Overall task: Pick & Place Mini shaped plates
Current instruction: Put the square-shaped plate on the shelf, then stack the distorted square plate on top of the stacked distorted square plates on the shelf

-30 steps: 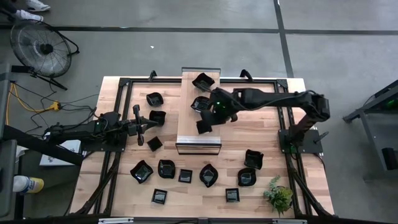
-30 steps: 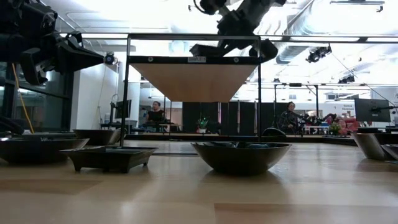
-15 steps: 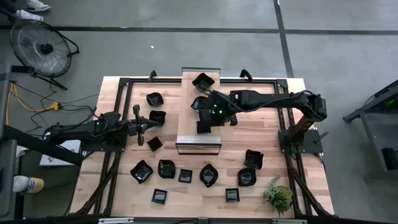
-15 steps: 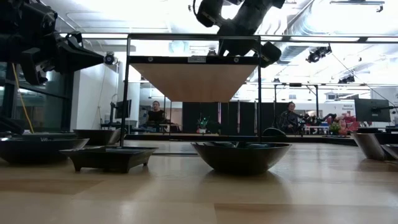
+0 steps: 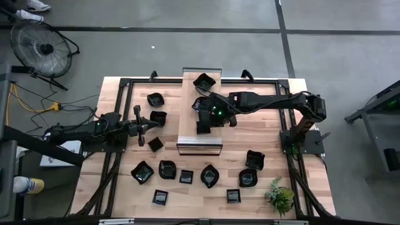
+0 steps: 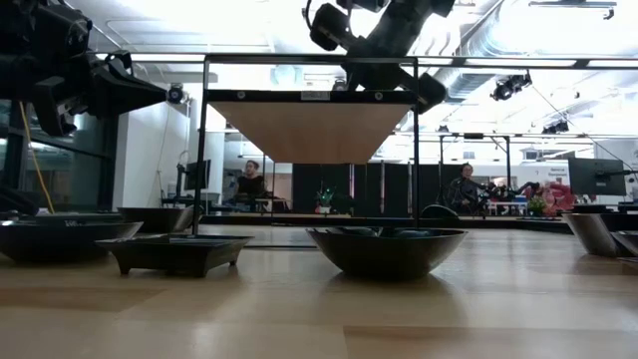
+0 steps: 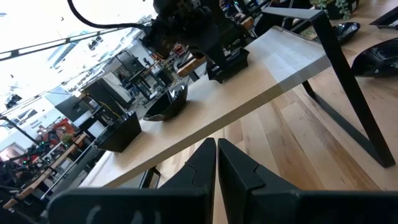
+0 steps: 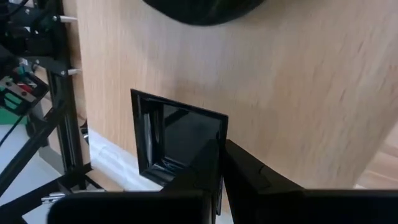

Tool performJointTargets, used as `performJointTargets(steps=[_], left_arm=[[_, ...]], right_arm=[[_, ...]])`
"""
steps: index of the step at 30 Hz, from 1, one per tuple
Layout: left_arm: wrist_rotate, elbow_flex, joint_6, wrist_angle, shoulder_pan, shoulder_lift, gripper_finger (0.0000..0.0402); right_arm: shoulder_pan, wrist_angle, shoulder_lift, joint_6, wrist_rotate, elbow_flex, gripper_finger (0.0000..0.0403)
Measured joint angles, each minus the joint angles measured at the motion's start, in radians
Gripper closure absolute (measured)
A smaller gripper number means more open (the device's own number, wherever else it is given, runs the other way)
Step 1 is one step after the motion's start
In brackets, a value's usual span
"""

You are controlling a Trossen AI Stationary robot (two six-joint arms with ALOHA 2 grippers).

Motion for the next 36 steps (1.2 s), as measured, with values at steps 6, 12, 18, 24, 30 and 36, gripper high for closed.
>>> performJointTargets(steps=[6, 12, 18, 24, 30, 36], left_arm=[[0.000, 0.000, 0.000, 0.000, 0.000, 0.000, 0.0389], [0.000, 0.000, 0.000, 0.000, 0.000, 0.000, 0.0389], [0.000, 0.000, 0.000, 0.000, 0.000, 0.000, 0.0389], [0.000, 0.000, 0.000, 0.000, 0.000, 0.000, 0.0389], [0.000, 0.000, 0.000, 0.000, 0.000, 0.000, 0.0389], [0.000, 0.000, 0.000, 0.000, 0.000, 0.000, 0.0389]], right_arm=[[0.000, 0.005, 0.000, -0.030, 0.018, 0.000, 0.0388], [0.000, 0.004, 0.000, -0.052, 0.018, 0.000, 0.0368], [0.000, 0.007, 0.000, -0.083, 0.016, 0.000, 0.0320], [0.005, 0.006, -0.023, -0.147, 0.019, 0.000, 0.0281], [0.024, -0.050, -0.079, -0.185, 0.048, 0.000, 0.0265], [0.081, -0.274, -0.155, -0.184, 0.195, -0.004, 0.0264]])
